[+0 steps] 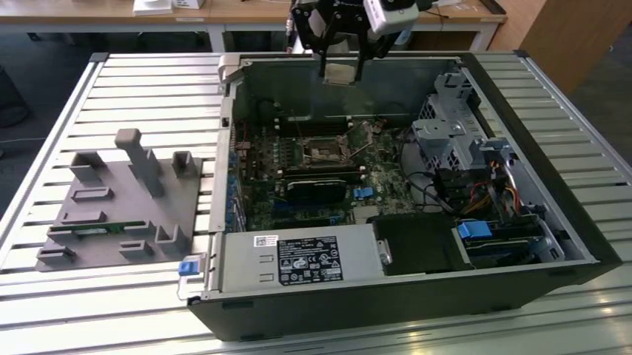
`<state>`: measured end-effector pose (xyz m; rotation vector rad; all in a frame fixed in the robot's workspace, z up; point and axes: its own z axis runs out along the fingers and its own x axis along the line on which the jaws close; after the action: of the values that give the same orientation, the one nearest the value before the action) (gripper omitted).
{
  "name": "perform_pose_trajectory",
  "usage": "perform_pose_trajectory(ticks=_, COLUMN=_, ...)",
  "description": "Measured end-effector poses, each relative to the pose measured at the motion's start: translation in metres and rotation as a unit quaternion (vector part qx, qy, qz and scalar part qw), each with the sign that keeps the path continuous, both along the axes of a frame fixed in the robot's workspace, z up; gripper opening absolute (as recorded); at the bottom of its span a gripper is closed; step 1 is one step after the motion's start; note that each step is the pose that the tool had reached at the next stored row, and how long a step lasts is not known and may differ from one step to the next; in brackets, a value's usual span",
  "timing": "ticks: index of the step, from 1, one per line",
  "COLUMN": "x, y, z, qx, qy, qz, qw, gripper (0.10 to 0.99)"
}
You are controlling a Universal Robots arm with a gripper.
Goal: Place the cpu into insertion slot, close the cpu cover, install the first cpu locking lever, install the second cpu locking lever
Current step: 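Place the cpu into insertion slot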
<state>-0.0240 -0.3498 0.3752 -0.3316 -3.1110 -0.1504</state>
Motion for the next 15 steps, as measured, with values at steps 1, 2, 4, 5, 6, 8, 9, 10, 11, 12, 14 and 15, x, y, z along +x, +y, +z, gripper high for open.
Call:
perform_pose_trajectory(ticks=1, x=0.0000, y=0.0000, z=0.0000, qx=0.0000, qy=0.0000, qz=-0.002, qw=1.0000, gripper=0.541)
perform_pose_trajectory(ticks=2, x=0.0000, y=0.0000, z=0.0000, qx=0.0000, qy=0.0000, qz=-0.004, qw=1.0000, gripper=0.541)
perform_pose_trajectory(ticks=4, x=0.0000, y=0.0000, z=0.0000, qx=0.0000, qy=0.0000, qz=-0.007, qw=1.0000, gripper=0.541)
perform_pose_trajectory(ticks=5, x=0.0000, y=0.0000, z=0.0000, qx=0.0000, qy=0.0000, qz=-0.009, qw=1.0000, gripper=0.541)
perform_pose_trajectory(ticks=6, x=0.0000, y=0.0000, z=0.0000, qx=0.0000, qy=0.0000, qz=-0.011, qw=0.9999, gripper=0.541)
perform_pose_trajectory(ticks=8, x=0.0000, y=0.0000, z=0.0000, qx=0.0000, qy=0.0000, qz=-0.014, qw=0.9999, gripper=0.541)
perform_pose_trajectory(ticks=9, x=0.0000, y=0.0000, z=0.0000, qx=0.0000, qy=0.0000, qz=-0.016, qw=0.9999, gripper=0.541)
perform_pose_trajectory(ticks=10, x=0.0000, y=0.0000, z=0.0000, qx=0.0000, qy=0.0000, qz=-0.018, qw=0.9998, gripper=0.541)
perform_pose_trajectory(ticks=11, x=0.0000, y=0.0000, z=-0.0001, qx=0.0000, qy=0.0000, qz=-0.020, qw=0.9998, gripper=0.541)
perform_pose_trajectory(ticks=12, x=0.0000, y=0.0000, z=-0.0001, qx=0.0000, qy=0.0000, qz=-0.021, qw=0.9998, gripper=0.541)
perform_pose_trajectory(ticks=14, x=0.0000, y=0.0000, z=-0.0001, qx=0.0000, qy=0.0000, qz=-0.025, qw=0.9997, gripper=0.541)
perform_pose_trajectory(ticks=15, x=0.0000, y=0.0000, z=-0.0001, qx=0.0000, qy=0.0000, qz=-0.027, qw=0.9996, gripper=0.541)
